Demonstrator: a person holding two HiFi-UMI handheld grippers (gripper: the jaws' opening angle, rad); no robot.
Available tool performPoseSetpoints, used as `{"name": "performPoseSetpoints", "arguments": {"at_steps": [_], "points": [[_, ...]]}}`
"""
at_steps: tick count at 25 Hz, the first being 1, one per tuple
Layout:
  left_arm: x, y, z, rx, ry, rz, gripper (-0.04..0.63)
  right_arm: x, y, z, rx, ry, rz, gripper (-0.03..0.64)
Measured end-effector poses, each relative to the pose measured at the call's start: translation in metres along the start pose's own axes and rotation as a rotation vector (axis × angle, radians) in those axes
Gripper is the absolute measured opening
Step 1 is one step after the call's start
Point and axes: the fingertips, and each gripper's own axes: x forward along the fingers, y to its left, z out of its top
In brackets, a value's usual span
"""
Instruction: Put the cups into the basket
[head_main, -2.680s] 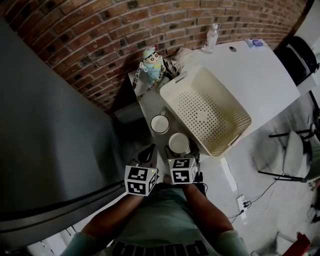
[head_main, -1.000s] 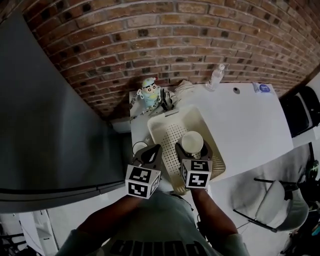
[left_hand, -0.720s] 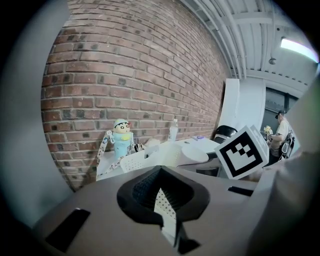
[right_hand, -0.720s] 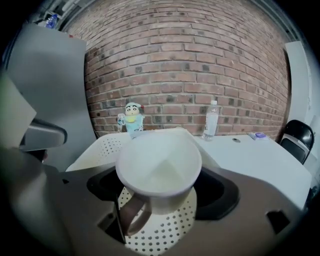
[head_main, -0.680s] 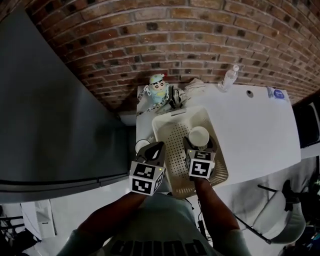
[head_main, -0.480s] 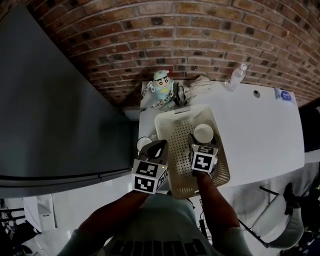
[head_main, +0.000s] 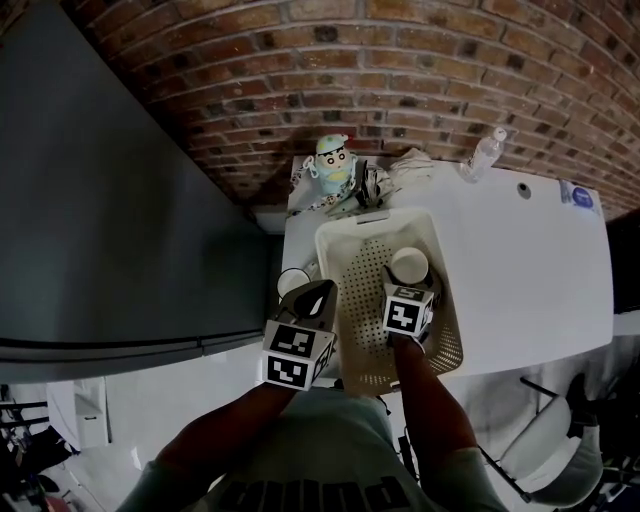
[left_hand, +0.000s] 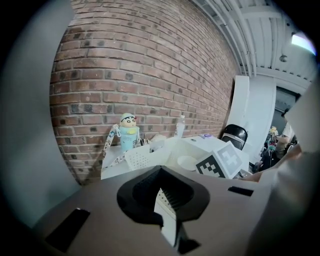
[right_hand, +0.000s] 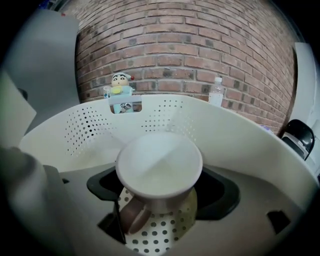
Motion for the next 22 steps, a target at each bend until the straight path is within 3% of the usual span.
{"name": "performPoseSetpoints", "arguments": {"at_steps": [14,22], "points": [[-0.015,-0.003,-0.001,-0.003,-0.029,-0.042,-0.002,-0.012,-0.004,-0.013,0.042,0.052,0.014,0.398],[-0.027,-0.009,0.002,0.006,-0.056,-0.082,-0.002,-0.063,0.001,0.008,0.047,-0.045,0.023,0.402]]}}
